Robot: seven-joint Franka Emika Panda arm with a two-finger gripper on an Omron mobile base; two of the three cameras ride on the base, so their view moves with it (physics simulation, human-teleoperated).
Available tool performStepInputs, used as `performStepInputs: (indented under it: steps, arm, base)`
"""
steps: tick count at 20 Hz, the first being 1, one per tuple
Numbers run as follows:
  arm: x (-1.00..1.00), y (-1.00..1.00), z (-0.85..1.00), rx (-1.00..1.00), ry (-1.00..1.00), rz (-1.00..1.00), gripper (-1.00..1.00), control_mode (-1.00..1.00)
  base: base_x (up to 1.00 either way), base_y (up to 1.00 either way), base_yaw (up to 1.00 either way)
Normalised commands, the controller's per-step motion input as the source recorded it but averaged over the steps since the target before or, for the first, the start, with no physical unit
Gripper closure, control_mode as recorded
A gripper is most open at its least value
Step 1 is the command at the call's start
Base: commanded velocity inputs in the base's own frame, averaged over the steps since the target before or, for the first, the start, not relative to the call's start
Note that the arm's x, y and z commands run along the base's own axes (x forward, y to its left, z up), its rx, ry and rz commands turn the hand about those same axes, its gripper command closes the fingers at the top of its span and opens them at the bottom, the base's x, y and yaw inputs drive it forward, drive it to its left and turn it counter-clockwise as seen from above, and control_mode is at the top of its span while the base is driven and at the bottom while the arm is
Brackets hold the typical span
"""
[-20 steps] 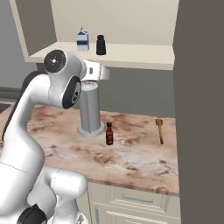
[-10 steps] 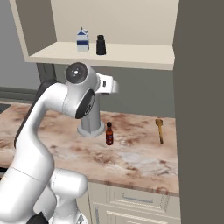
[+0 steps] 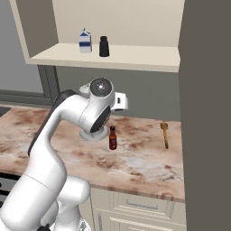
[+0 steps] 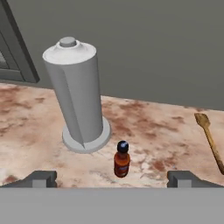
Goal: Pick the condiment bottle and shaker from the counter and place them in the cabinet.
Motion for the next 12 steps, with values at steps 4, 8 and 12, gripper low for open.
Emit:
performStepInputs:
  steps: [4, 8, 12]
  arm:
    - [0.00, 0.00, -0.56, 0.00, 0.15, 0.11, -1.00, -1.00]
    - [0.00, 0.00, -0.55, -0.02, 0.13, 0.08, -1.00, -1.00]
    - [0.00, 0.00, -0.50, -0.07, 0.11, 0.02, -1.00, -1.00]
  base:
    - [0.00, 0.00, 0.00]
    - [0.00, 0.00, 0.00]
    - [0.00, 0.00, 0.00]
